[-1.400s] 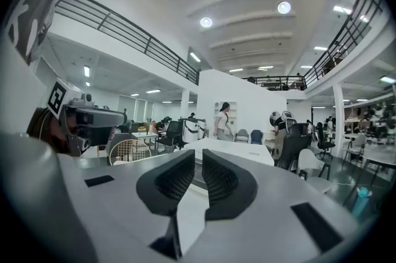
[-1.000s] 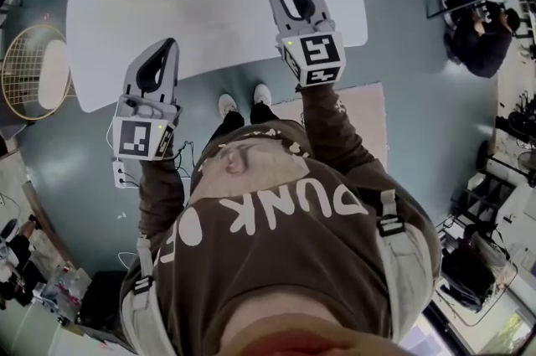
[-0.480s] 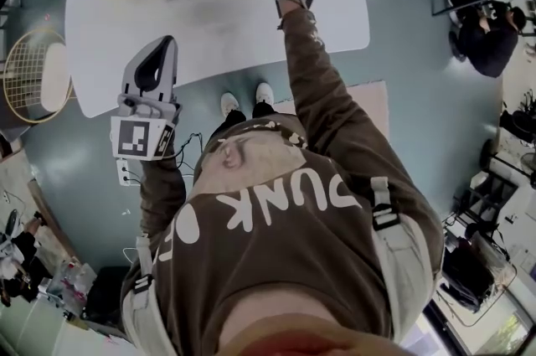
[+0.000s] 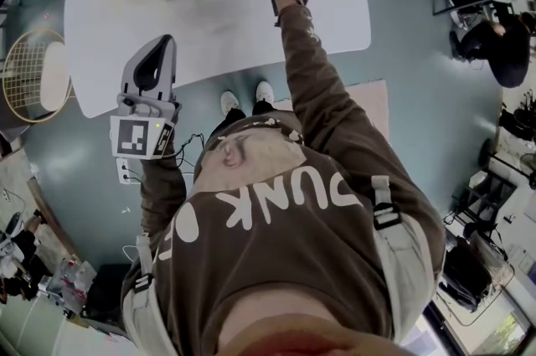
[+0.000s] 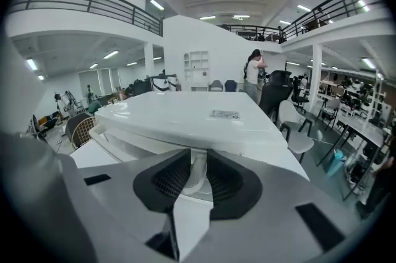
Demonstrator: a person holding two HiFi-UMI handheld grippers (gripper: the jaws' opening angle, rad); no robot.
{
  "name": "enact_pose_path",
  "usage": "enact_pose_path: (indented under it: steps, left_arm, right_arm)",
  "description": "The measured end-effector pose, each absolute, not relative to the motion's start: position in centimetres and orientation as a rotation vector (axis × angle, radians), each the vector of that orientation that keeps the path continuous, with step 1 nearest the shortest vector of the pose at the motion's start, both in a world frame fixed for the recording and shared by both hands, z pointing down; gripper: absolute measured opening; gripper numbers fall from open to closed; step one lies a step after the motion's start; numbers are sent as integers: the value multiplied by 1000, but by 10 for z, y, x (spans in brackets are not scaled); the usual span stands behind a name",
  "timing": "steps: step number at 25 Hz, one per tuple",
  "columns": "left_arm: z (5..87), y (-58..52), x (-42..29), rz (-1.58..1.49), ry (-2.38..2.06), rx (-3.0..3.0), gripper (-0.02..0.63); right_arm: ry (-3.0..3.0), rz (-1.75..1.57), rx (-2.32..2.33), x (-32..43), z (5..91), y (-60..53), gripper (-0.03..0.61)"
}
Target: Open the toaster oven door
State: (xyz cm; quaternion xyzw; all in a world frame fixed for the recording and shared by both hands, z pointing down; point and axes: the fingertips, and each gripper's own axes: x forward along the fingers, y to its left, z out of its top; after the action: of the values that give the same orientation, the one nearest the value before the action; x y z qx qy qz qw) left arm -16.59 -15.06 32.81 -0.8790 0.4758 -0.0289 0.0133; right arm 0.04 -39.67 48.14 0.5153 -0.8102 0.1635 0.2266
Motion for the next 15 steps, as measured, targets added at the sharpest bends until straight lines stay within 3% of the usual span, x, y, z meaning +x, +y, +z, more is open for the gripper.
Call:
enact_pose_path:
  steps: [15]
  left_arm:
    - [333, -150, -167, -77, 1498, -2742, 3]
  right_arm:
    - [-2254, 304, 1438, 10, 502, -336, 95]
